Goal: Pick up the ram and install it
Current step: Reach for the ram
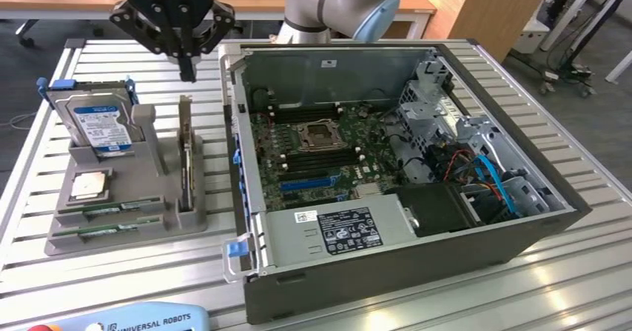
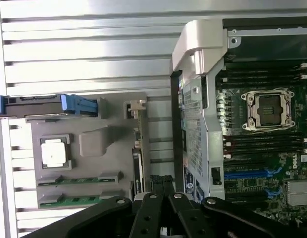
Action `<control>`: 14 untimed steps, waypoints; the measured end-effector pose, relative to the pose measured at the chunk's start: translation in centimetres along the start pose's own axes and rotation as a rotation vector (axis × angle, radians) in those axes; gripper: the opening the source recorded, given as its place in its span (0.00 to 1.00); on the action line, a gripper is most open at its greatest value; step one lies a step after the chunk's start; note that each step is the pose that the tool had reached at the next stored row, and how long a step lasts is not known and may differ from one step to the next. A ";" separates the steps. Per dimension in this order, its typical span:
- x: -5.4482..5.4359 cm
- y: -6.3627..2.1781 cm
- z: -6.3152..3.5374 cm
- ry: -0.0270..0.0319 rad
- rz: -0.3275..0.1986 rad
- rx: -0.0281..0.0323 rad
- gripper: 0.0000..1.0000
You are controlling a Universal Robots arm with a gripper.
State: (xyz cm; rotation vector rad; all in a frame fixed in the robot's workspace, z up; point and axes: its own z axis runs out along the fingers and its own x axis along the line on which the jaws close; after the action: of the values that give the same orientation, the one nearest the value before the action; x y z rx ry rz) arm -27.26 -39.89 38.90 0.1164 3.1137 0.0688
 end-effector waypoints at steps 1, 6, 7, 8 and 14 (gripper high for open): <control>0.3 -0.02 0.00 -0.0001 0.000 -0.0001 0.10; 2.0 -0.15 0.01 0.0000 0.000 -0.0001 0.10; 2.4 -0.18 0.01 -0.0001 0.000 -0.0001 0.10; 2.7 -0.20 0.01 -0.0001 0.000 -0.0001 0.10; 4.8 -0.36 0.02 -0.0001 0.000 -0.0001 0.10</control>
State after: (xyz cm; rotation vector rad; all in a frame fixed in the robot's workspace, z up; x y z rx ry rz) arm -32.08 -39.89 38.76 0.1165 3.1136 0.0689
